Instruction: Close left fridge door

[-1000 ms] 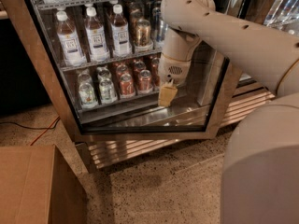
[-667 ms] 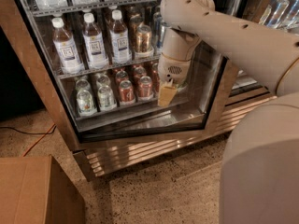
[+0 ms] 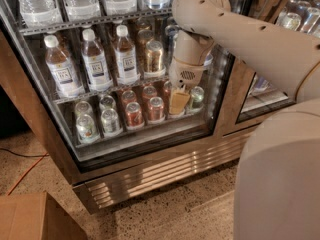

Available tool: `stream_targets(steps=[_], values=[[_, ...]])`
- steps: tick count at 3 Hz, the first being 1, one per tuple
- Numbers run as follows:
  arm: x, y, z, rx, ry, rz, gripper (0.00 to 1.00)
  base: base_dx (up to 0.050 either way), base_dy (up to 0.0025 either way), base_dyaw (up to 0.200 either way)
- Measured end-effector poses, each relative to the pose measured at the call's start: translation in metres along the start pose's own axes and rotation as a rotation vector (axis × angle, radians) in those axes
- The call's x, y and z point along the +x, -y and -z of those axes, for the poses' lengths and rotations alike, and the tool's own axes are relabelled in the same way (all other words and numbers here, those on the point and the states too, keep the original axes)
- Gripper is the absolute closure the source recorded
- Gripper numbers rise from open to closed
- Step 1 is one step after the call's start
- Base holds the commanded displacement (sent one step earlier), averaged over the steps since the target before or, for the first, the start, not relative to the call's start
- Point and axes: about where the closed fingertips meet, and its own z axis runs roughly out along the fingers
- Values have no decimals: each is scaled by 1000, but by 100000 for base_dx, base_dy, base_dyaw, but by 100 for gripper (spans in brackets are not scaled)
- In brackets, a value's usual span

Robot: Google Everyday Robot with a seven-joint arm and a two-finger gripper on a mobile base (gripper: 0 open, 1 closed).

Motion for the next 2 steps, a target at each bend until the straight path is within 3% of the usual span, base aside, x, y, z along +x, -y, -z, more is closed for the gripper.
stream_targets(steps=[1, 2], values=[[0, 0, 0, 0, 0, 0, 100, 4849, 1, -19], [0, 0, 0, 0, 0, 0, 100, -4956, 11, -81]])
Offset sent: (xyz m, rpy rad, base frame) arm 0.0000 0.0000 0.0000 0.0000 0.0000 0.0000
